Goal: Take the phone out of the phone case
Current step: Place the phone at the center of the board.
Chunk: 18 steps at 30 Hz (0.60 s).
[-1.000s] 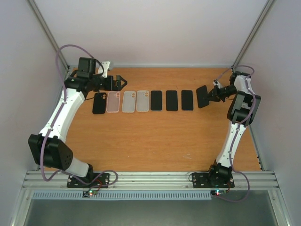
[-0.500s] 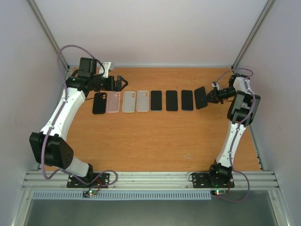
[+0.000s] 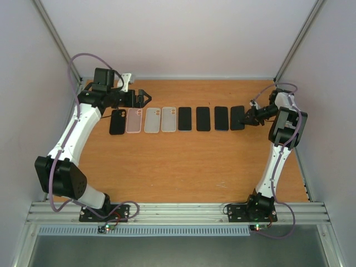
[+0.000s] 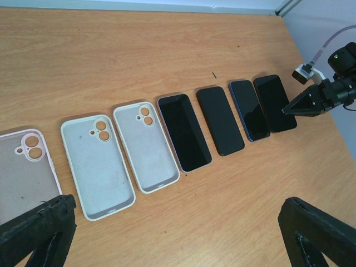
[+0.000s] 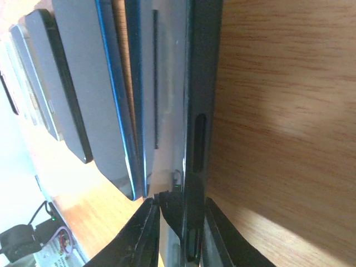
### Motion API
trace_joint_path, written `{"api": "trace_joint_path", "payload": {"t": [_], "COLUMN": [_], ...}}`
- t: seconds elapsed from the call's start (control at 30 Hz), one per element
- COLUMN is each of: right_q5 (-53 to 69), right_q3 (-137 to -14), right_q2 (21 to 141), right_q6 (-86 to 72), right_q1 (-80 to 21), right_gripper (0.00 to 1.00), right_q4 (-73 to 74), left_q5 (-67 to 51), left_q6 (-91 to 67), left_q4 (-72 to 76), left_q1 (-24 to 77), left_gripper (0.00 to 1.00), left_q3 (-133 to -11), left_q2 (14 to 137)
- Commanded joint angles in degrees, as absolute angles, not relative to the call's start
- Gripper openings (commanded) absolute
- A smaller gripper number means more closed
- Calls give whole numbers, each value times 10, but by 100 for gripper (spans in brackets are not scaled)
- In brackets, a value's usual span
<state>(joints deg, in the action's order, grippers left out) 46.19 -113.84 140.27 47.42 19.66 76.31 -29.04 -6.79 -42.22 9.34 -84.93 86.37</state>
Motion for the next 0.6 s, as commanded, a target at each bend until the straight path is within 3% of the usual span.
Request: {"api": "trace_joint_path", "payload": {"t": [0.0,0.17,0.3,0.57], "right_q5": [437,405,393,383], "right_q3": [-1135,-1137,-1137,-1137], "right_q2": [1374,1370,1367,1330], "right_q6": [471,468,469,470], "right_q1": [196,196,197,204], "right_gripper": [21,22,29,59], "right_q4": [755,743,741,742], "left_q5": [-289,-287,-284,-284], "left_q6": [-61,-61,-60,-61], "left_q4": [-404,-404,-403,-414], "left_q1": [92,92,92,87], "left_gripper": [99,99,99,99], "left_q3": [-851,-849,-848,-852], "left_q2": [865,867,866,866]}}
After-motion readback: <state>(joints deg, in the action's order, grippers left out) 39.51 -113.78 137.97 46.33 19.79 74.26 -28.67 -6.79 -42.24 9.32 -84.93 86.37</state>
